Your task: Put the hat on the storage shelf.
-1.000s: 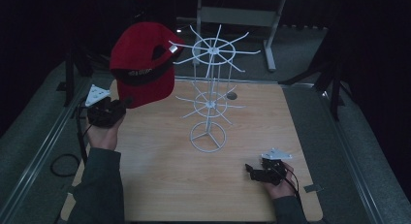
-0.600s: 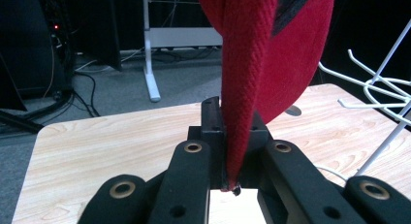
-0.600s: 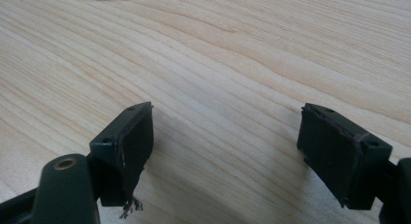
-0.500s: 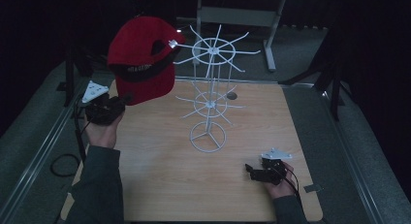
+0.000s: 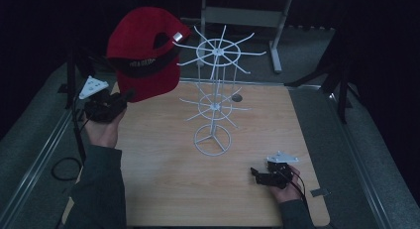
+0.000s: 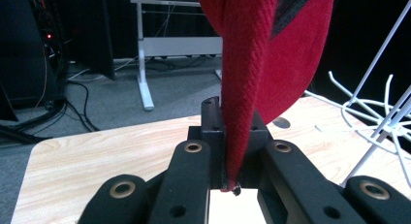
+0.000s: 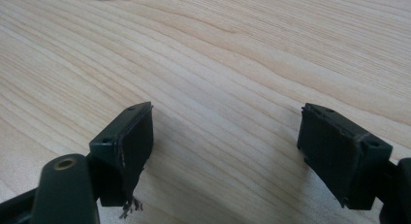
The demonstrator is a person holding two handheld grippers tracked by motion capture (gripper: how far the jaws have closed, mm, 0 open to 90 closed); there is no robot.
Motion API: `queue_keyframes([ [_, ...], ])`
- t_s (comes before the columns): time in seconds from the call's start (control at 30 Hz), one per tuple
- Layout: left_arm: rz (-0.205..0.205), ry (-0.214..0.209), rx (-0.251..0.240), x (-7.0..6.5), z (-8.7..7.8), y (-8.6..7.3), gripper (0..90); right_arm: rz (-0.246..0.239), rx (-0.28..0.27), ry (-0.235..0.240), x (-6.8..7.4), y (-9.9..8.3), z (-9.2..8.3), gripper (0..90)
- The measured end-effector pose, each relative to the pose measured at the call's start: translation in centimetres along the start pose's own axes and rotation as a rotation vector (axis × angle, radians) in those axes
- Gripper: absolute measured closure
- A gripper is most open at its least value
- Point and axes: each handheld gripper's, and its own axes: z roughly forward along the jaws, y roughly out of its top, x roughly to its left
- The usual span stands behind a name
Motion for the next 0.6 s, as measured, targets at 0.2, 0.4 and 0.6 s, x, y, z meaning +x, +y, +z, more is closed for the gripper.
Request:
queue_keyframes([
  [0.2, -0.007, -0.003, -0.009, -0.1, -0.1, 0.5, 86.2, 0.000, 0.000, 0.000, 0.0, 0.0, 0.0, 20.4],
  [0.4, 0.002, -0.014, -0.006, -0.6, -0.2, 0.8, 86.2, -0.001, 0.001, 0.000, 0.0, 0.0, 0.0, 20.4],
  [0.6, -0.005, -0.017, -0.020, -0.8, -0.2, 1.0, 86.2, 0.000, 0.000, 0.000, 0.0, 0.0, 0.0, 20.4],
])
